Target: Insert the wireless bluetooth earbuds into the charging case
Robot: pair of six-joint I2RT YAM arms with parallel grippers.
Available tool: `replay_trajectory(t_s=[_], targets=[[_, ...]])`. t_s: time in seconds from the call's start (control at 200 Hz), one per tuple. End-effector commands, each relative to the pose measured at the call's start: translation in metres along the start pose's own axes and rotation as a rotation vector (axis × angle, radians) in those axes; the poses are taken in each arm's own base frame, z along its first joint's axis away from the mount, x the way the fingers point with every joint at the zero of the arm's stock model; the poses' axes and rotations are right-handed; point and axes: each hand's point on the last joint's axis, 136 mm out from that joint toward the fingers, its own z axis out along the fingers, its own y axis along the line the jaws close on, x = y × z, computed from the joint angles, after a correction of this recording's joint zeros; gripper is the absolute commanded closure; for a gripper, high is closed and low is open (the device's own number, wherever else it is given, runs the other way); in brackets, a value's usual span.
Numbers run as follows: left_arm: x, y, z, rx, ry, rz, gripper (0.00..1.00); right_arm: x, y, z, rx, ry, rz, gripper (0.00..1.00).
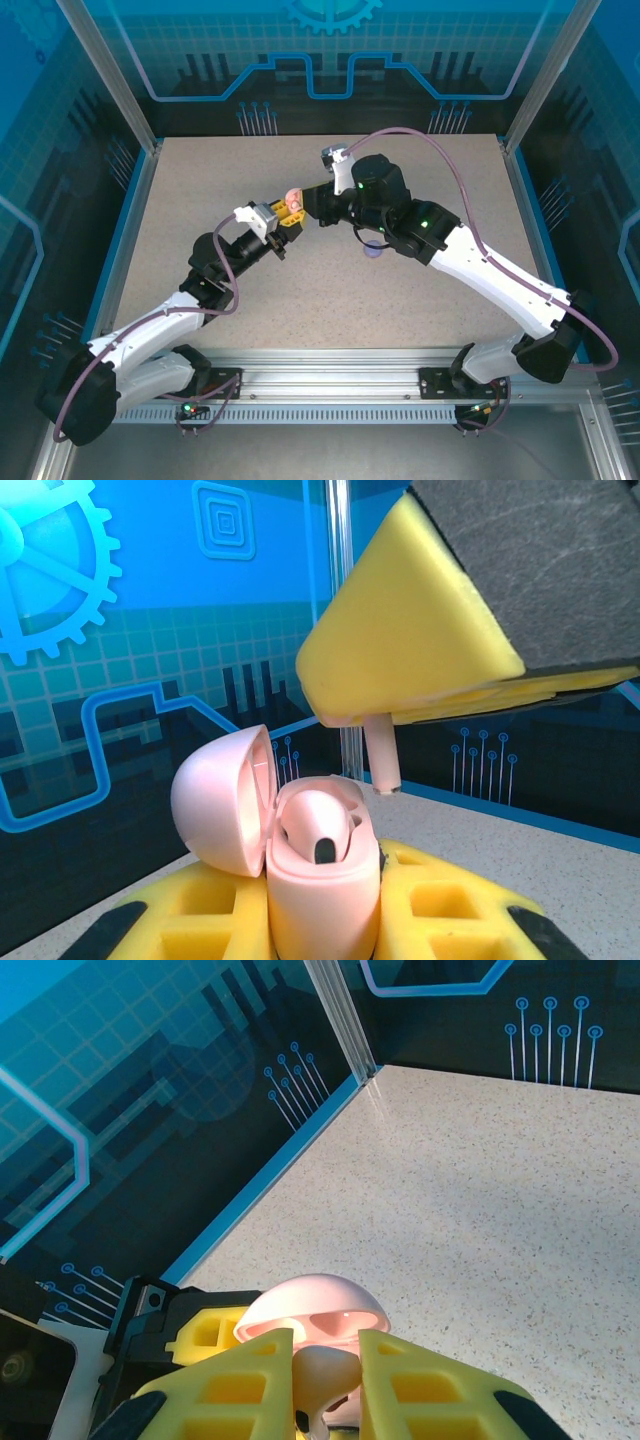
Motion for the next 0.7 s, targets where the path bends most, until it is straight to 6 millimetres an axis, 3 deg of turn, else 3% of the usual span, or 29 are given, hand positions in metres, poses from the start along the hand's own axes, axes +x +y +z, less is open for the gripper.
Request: replay_trajectory(t_s=[0.0, 0.35, 0.695], targets=[[-0.012, -0.005, 0.004, 0.028, -0.034, -0.004, 1.0, -0.019, 0.015, -0.002, -0.039, -0.058, -0.02, 0.81], [-0.015, -0.004, 0.003, 0.025, -0.041, 0.002, 1.0, -0.005, 0.001, 0.011, 0.0, -0.02, -0.015, 0.81], [-0.019, -0.004, 0.003, 0.02, -0.048, 0.014, 1.0, 0.004, -0.016, 0.01, 0.062, -0.013, -0.031, 0.82]])
